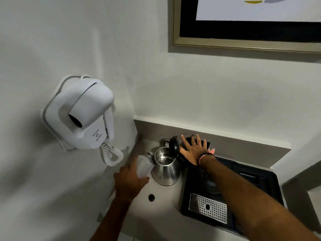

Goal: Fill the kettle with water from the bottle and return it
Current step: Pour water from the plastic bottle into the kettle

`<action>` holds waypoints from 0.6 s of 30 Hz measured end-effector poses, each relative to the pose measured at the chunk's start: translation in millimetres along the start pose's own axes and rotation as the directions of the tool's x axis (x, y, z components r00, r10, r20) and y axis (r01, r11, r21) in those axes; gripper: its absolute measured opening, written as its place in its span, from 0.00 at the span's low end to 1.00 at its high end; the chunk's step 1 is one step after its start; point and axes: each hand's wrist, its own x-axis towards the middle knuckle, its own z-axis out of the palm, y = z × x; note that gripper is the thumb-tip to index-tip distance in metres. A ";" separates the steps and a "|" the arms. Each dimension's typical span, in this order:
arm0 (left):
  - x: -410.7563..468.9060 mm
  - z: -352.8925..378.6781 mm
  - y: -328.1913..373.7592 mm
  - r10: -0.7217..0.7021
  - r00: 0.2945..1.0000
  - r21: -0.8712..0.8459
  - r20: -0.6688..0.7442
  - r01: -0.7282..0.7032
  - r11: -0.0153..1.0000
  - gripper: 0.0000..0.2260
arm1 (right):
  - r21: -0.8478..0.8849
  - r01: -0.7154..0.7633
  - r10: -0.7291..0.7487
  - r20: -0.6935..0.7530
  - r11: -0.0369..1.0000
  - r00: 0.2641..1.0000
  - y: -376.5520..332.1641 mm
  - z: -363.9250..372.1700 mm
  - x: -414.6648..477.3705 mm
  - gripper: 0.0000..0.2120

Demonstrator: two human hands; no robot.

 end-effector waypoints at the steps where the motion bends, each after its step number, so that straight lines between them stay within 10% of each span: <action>1: -2.4 3.6 -4.2 -0.004 0.999 -0.042 -0.037 0.002 0.999 0.44 | 0.001 -0.002 0.002 0.003 1.000 1.000 -0.3 -0.6 -0.3 0.34; 10: -10.6 21.1 -28.2 -0.364 0.930 -0.660 -0.054 0.241 0.711 0.48 | -0.001 -0.001 0.001 0.012 1.000 1.000 2.4 6.6 5.2 0.35; 18: -8.8 39.3 -37.7 -0.447 0.892 -0.746 -0.063 0.256 0.615 0.49 | 0.035 -0.020 0.019 0.008 0.999 1.000 3.6 9.0 8.2 0.41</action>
